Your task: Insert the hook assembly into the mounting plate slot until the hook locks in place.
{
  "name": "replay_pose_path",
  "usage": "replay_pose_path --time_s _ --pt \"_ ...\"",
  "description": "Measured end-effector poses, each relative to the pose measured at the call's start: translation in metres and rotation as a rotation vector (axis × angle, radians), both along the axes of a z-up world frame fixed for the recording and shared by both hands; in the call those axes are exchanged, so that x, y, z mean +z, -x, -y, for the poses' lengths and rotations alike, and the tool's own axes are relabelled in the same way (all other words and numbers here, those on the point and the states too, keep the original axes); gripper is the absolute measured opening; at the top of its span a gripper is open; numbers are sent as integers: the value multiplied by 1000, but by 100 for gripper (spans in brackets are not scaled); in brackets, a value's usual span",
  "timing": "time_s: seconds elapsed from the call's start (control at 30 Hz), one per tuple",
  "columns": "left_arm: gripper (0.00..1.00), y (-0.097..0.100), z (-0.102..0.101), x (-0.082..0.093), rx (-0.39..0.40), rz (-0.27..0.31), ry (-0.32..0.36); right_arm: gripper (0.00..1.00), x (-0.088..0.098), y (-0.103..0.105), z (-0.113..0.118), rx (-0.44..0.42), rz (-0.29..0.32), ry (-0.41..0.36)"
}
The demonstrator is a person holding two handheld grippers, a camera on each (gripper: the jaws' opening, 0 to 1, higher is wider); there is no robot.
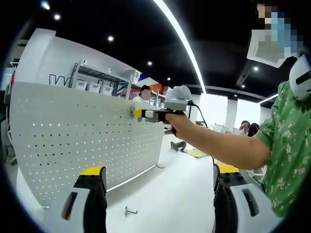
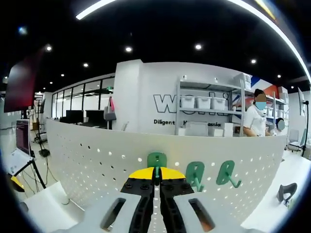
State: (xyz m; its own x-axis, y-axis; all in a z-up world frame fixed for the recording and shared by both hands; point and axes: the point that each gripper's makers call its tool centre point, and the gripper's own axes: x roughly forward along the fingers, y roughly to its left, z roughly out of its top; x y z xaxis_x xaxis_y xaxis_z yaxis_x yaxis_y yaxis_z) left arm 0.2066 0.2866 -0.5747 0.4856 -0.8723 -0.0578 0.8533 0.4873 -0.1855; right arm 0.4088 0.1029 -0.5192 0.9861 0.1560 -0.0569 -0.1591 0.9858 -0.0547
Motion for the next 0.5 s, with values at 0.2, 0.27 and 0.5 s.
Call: replay_pose_path --time_s 0.2,0.27,0.5 --pt "93 -1 0 0 0 0 -1 1 -1 -1 0 -1 -2 2" --pt "93 -1 0 0 0 -2 -1 1 -2 -1 0 0 -3 1" --pt "93 -1 -1 -1 1 -1 -3 1 -3 0 0 -2 -6 3"
